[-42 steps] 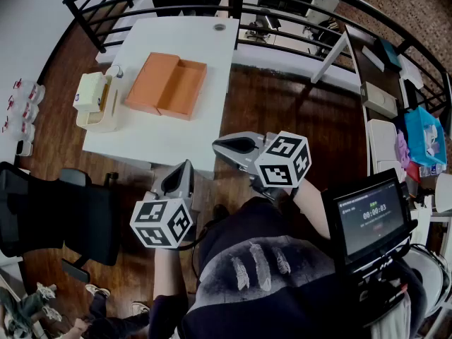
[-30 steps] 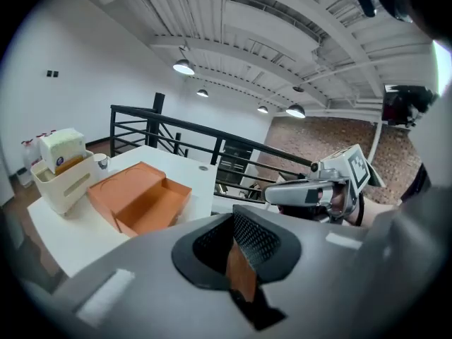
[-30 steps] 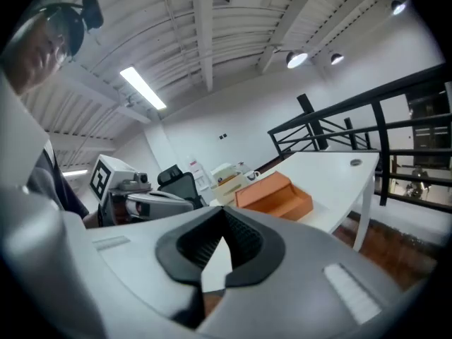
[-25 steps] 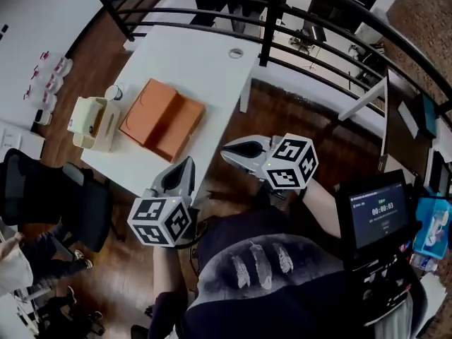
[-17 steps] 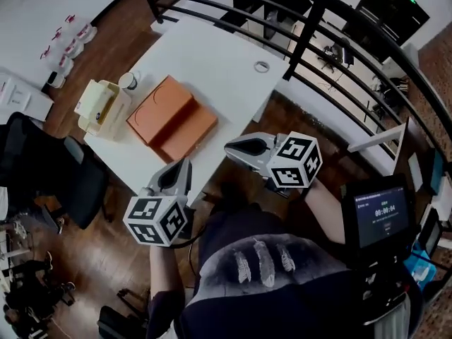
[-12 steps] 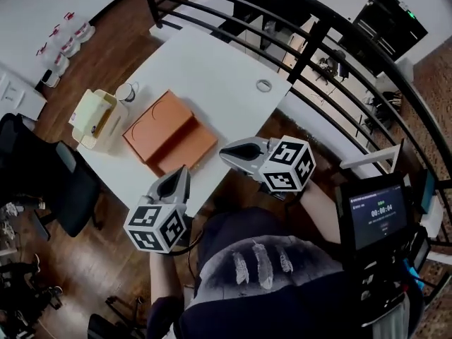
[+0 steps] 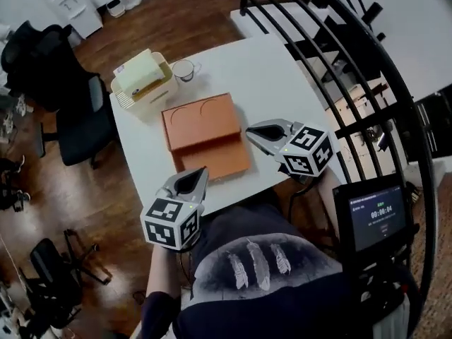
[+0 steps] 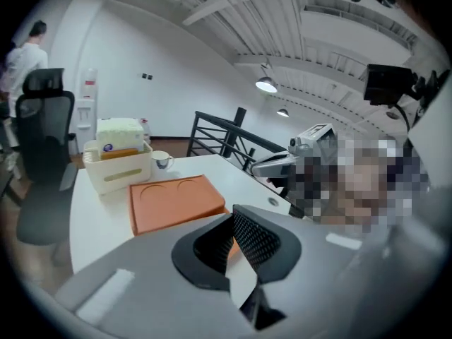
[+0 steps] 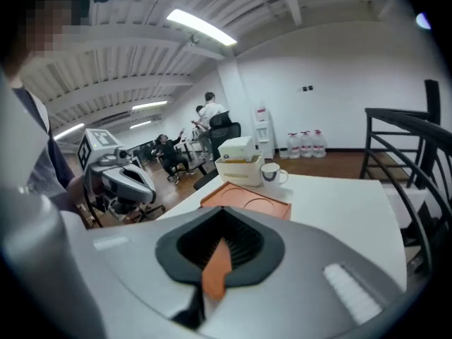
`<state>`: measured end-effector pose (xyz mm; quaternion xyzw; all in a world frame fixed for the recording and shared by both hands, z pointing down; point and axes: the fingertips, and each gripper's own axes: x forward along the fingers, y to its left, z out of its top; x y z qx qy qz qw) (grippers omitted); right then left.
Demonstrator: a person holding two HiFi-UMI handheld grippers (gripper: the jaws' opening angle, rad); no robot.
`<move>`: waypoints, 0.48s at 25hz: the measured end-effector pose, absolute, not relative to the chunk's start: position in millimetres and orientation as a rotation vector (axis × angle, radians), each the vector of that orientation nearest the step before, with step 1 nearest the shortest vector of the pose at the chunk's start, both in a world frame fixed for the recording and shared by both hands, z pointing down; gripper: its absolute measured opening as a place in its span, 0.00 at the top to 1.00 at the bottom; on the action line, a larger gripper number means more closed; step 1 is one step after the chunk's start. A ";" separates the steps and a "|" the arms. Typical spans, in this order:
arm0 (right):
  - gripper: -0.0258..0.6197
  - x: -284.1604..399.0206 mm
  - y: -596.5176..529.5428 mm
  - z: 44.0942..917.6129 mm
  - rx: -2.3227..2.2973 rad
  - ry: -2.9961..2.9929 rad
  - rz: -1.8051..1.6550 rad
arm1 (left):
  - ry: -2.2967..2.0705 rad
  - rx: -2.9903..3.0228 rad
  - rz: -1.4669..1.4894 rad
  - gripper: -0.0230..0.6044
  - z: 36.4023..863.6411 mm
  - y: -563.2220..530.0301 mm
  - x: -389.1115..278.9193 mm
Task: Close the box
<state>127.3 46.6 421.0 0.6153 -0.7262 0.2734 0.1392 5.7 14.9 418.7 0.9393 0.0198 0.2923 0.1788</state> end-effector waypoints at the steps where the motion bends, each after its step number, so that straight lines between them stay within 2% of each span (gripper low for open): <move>1: 0.95 140.8 33.9 423.1 1.708 -2.136 0.764 | -0.051 2.648 0.821 0.94 418.9 9.1 6.8; 4: 0.95 175.3 -13.8 430.5 1.505 -2.286 0.692 | -0.425 2.574 0.797 0.94 425.8 -6.6 4.5; 8: 0.95 223.4 -22.3 451.6 1.335 -2.297 0.680 | -0.650 2.399 0.785 0.94 451.1 22.9 4.1; 12: 0.95 231.4 -69.3 472.4 1.151 -2.287 0.593 | -0.869 2.245 0.783 0.94 467.0 35.7 -23.4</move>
